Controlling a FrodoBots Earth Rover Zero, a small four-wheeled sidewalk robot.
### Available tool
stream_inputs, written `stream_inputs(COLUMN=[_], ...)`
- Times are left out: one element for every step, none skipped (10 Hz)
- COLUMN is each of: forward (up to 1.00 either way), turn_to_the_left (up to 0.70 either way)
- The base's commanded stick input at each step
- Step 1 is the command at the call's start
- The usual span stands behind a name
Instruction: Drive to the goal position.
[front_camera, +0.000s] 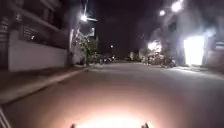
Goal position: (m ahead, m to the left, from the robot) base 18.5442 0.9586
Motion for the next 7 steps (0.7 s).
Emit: stream_inputs(forward=[1.00, 1.00, 1.00, 1.00, 1.00, 1.00, 1.00], turn_to_the_left=[0.00, 0.00, 0.00, 0.00, 0.00, 0.00, 0.00])
